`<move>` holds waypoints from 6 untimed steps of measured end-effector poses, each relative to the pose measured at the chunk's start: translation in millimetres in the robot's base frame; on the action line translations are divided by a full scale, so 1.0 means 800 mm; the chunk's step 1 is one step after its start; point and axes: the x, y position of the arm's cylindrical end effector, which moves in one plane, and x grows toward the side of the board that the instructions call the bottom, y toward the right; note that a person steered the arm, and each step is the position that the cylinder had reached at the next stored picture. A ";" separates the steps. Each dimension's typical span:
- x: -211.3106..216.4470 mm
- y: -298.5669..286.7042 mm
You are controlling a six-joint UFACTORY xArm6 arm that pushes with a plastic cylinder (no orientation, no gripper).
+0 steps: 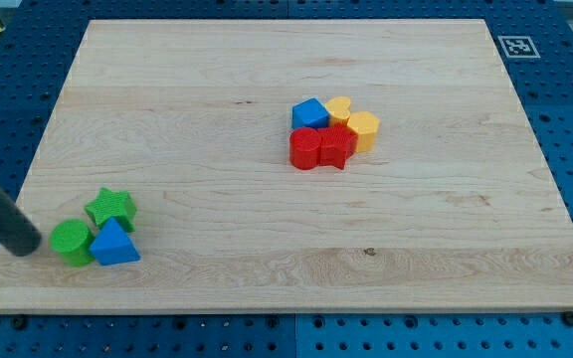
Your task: Push the green circle into the blue triangle
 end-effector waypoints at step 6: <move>0.027 0.064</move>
